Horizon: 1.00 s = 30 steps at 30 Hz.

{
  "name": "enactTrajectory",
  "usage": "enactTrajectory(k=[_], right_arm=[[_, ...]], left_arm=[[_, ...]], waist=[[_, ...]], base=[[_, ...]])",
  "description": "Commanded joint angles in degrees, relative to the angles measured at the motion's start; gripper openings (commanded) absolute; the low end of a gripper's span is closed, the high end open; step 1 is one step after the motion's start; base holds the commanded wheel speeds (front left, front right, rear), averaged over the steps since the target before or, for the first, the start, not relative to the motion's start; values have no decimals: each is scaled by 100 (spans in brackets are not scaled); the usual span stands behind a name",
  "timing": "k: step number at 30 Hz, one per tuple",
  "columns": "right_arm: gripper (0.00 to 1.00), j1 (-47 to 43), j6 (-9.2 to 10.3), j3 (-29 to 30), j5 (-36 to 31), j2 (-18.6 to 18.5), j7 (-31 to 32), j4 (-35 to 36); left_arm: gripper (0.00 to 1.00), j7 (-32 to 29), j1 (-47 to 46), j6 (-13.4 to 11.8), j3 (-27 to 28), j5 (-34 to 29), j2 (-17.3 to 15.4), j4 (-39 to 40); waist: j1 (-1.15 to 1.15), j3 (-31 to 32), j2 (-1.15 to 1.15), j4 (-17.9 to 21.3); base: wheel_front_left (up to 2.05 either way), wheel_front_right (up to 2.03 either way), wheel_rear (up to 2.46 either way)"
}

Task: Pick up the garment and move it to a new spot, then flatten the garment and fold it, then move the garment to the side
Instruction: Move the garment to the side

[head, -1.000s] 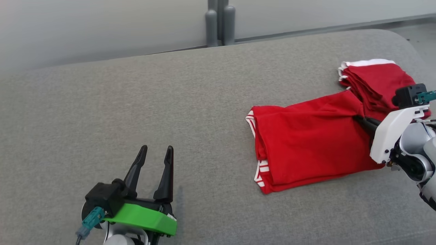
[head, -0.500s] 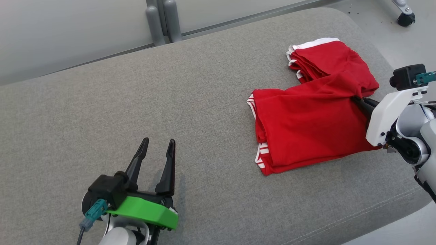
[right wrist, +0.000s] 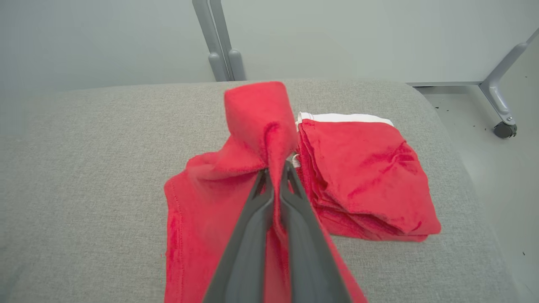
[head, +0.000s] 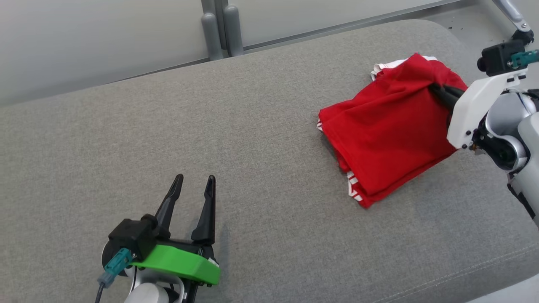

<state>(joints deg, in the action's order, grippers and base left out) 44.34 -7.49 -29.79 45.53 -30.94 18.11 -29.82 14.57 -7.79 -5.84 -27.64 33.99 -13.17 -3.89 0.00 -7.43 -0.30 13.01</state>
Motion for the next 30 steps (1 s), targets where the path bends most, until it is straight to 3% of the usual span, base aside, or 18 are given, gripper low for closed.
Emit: enactTrajectory(k=[1, 15, 23, 30], right_arm=[[0, 157, 0, 57, -55, 26, 26, -29], [0, 980, 0, 557, -534, -148, 55, -793], [0, 1035, 0, 830, -897, -643, -59, -1251], [0, 1128, 0, 1148, -1601, -917, -615, -2000]], left_arm=[[100, 16, 17, 18, 32, 11, 7, 8], [100, 28, -190, 51, 26, -62, -7, 13], [100, -15, -300, 48, -12, -106, -69, 83], [100, -87, -436, 45, -78, -163, -116, 160]], waist=[[0, -31, 30, -104], [0, -403, 30, -577], [0, -620, 30, -837], [0, -906, 30, -1064]], base=[[0, 0, 0], [0, 0, 0], [0, 0, 0], [0, 0, 0]])
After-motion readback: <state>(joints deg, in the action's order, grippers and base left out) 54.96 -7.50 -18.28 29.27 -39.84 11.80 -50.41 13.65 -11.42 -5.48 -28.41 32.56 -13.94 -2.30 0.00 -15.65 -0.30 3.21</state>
